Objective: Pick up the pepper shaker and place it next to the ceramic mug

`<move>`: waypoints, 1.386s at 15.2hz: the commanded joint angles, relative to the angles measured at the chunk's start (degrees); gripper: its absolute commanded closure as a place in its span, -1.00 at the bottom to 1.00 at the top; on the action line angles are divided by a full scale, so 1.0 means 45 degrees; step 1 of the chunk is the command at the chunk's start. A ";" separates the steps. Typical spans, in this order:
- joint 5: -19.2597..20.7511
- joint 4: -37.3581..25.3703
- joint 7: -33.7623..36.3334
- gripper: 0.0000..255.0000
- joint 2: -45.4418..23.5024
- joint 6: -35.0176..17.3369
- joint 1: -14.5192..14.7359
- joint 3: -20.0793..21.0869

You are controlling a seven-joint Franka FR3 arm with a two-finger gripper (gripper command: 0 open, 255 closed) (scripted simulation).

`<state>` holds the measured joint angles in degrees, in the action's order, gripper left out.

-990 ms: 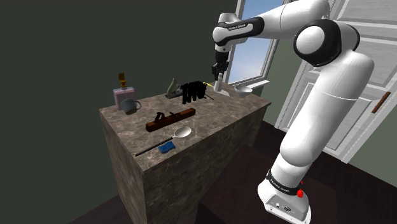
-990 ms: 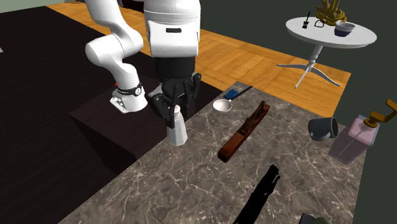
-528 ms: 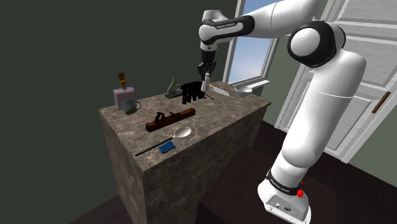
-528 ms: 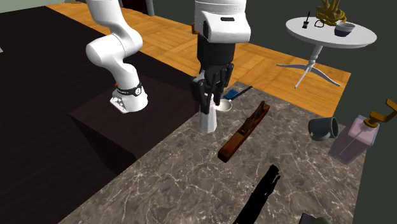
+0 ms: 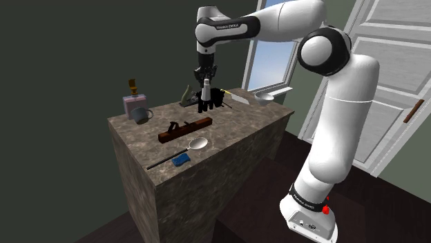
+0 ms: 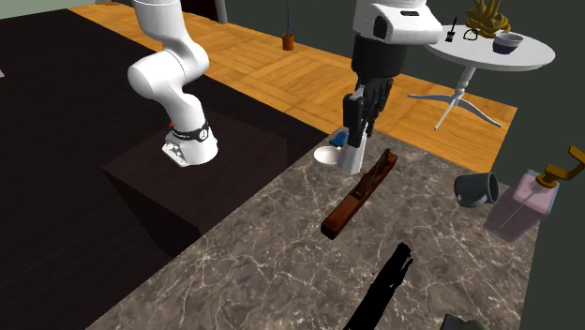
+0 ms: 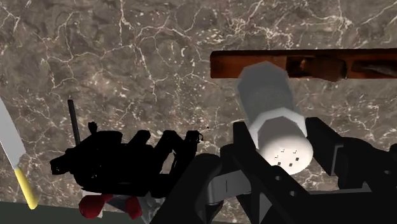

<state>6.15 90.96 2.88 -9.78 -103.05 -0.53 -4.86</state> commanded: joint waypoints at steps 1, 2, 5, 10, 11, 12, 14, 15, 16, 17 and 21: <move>0.0023 -0.0602 0.0500 1.00 -0.0462 0.0200 0.0292 0.0204; 0.0031 -0.0995 0.0728 1.00 -0.0740 0.0343 0.0434 0.0300; 0.0065 -0.2336 0.1382 1.00 -0.1669 0.0836 0.0872 0.0557; 0.0146 -0.5322 0.2355 1.00 -0.3638 0.1981 0.1637 0.0886; 0.0164 -0.6097 0.2527 1.00 -0.4129 0.2288 0.1796 0.0936; 0.0181 -0.6970 0.2688 1.00 -0.4673 0.2640 0.1960 0.0977; 0.0195 -0.7475 0.2837 1.00 -0.5090 0.2747 0.2096 0.1004; 0.0196 -0.7163 0.2863 1.00 -0.5005 0.2521 0.2093 0.1006; 0.0199 -0.6885 0.2886 1.00 -0.4941 0.2310 0.2089 0.1008; 0.0202 -0.6613 0.2910 1.00 -0.4879 0.2100 0.2085 0.1010; 0.0214 -0.5641 0.2999 1.00 -0.4702 0.1310 0.2072 0.1015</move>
<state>7.09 64.66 16.25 -31.11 -96.38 8.77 -0.30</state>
